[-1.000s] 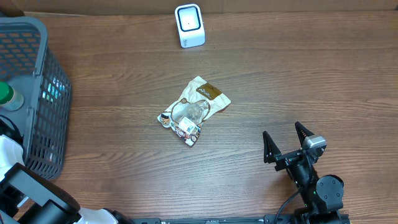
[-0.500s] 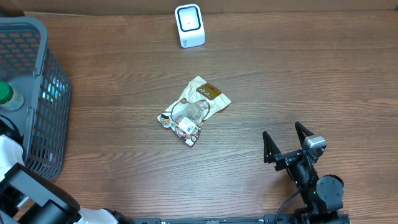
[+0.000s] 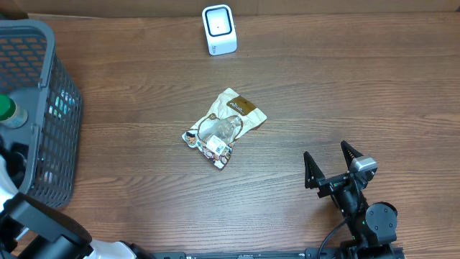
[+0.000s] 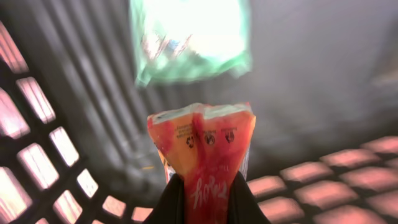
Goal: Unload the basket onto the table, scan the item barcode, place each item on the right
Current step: 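Reach the left gripper into the basket and grasp the red packet, then carry the red packet to the table centre and release it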
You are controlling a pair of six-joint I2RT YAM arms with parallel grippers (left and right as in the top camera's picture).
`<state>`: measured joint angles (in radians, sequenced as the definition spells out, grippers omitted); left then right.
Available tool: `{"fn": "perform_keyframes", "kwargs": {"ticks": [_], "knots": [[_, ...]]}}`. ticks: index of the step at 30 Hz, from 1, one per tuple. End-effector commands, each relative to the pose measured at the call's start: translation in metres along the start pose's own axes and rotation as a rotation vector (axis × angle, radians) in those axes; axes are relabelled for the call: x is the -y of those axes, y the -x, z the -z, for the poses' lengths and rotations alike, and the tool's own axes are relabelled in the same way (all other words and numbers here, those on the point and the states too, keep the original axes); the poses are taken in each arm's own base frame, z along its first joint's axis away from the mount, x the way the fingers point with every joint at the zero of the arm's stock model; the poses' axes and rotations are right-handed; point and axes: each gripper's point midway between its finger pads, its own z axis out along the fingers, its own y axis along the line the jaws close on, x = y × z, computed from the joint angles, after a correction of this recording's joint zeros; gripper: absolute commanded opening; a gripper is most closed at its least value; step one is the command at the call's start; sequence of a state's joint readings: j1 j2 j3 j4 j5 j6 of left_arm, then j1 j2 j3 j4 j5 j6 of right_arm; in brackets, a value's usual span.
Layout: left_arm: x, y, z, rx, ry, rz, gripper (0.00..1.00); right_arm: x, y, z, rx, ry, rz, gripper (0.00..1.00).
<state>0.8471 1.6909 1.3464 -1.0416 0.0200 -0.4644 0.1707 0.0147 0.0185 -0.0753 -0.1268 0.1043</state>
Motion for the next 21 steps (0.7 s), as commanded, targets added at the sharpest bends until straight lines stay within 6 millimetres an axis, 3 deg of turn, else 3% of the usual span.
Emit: {"fn": "perform_keyframes", "kwargs": {"ticks": [1, 6, 10, 13, 16, 18, 21], "knots": [[0.033, 0.033, 0.066, 0.107, -0.153, 0.007, 0.04, 0.000, -0.001, 0.000, 0.005, 0.005, -0.003, 1.00], [0.063, 0.049, 0.162, 0.230, -0.329, -0.023, 0.04, 0.000, -0.001, 0.000, 0.005, 0.005, -0.003, 1.00], [0.086, 0.037, 0.237, 0.308, -0.510, -0.079, 0.04, 0.000, -0.002, 0.000, 0.005, 0.005, -0.003, 1.00], [0.107, 0.007, 0.282, 0.327, -0.654, -0.161, 0.04, 0.000, -0.001, 0.000, 0.005, 0.005, -0.003, 1.00], [0.125, -0.036, 0.314, 0.350, -0.735, -0.300, 0.04, 0.000, -0.002, 0.000, 0.005, 0.005, -0.003, 1.00], [0.136, -0.067, 0.326, 0.370, -0.750, -0.433, 0.04, 0.000, -0.001, 0.000, 0.005, 0.005, -0.003, 1.00], [0.145, -0.111, 0.326, 0.376, -0.695, -0.593, 0.04, 0.000, -0.001, 0.000, 0.005, 0.005, -0.003, 1.00]]}}
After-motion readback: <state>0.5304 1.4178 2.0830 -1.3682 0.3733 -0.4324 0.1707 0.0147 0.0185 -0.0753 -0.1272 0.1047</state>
